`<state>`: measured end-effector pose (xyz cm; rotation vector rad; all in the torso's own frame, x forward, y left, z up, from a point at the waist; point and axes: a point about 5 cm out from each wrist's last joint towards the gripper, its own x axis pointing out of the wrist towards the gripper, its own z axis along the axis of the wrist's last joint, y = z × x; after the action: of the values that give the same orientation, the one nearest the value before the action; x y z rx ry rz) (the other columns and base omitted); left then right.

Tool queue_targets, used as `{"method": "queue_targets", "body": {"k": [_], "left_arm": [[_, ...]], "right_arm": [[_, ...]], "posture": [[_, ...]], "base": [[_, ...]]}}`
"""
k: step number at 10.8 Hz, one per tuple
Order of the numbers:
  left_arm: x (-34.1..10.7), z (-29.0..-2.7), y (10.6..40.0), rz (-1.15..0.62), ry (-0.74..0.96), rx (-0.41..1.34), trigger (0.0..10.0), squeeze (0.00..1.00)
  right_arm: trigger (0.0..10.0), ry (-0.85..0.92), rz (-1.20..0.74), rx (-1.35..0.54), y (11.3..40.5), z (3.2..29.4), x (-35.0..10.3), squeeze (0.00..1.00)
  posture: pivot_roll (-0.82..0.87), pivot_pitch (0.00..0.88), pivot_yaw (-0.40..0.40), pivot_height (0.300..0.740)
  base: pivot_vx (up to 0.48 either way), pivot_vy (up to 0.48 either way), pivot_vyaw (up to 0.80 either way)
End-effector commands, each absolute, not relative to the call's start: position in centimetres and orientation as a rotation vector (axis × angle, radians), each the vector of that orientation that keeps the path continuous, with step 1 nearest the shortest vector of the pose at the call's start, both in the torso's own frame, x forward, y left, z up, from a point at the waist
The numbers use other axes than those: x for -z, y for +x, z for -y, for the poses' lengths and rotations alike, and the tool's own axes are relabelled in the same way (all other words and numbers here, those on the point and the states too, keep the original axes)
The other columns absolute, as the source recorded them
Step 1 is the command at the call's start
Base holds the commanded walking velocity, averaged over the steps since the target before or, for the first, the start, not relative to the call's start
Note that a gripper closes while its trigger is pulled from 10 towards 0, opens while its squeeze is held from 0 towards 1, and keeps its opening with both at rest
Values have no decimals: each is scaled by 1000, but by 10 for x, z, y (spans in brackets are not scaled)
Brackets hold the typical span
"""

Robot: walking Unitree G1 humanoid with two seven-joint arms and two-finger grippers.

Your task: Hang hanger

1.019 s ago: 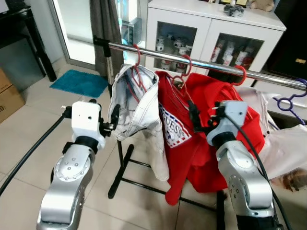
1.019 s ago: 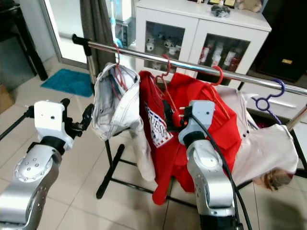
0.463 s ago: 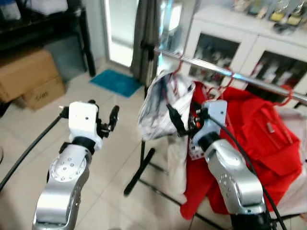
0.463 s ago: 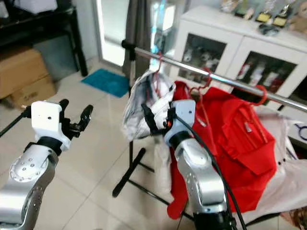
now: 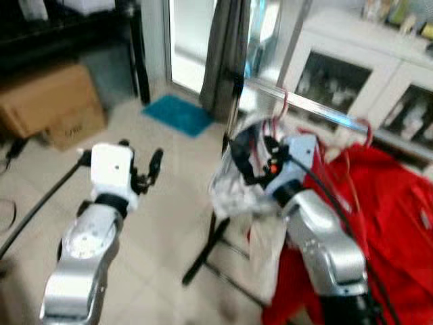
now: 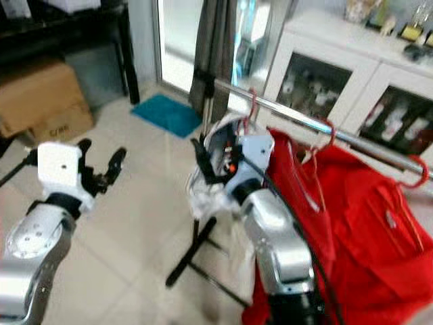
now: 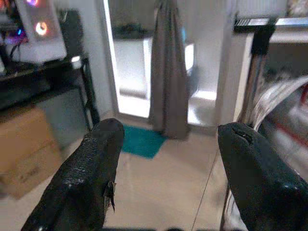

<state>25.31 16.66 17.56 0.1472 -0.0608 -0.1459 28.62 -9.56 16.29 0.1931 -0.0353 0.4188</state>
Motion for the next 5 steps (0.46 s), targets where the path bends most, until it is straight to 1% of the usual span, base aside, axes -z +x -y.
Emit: {"method": "queue_targets", "body": {"k": [1,2,3,4,5], "left_arm": [[-177,-158,252,69,141,181,10000,0],[-177,-157,251,70,151,186,10000,0],[-177,-155,248,71,140,237,10000,0],[-173,-149,244,37,139,348,10000,0],[-167,-145,240,-4,152,445,10000,0]], "right_arm": [[10000,189,35,-386,286,105,-164,0],[10000,195,42,-380,287,105,-166,0],[10000,169,61,-361,287,107,-172,0],[10000,127,3,-305,289,118,-170,373],[10000,113,-38,-255,293,131,-170,1000]], "posture": [[11,0,-87,740],[16,0,-93,740],[14,0,-106,740],[12,0,-110,740],[2,0,-107,740]], "base": [[360,0,0],[349,0,0],[0,0,0],[0,0,0],[0,0,0]]}}
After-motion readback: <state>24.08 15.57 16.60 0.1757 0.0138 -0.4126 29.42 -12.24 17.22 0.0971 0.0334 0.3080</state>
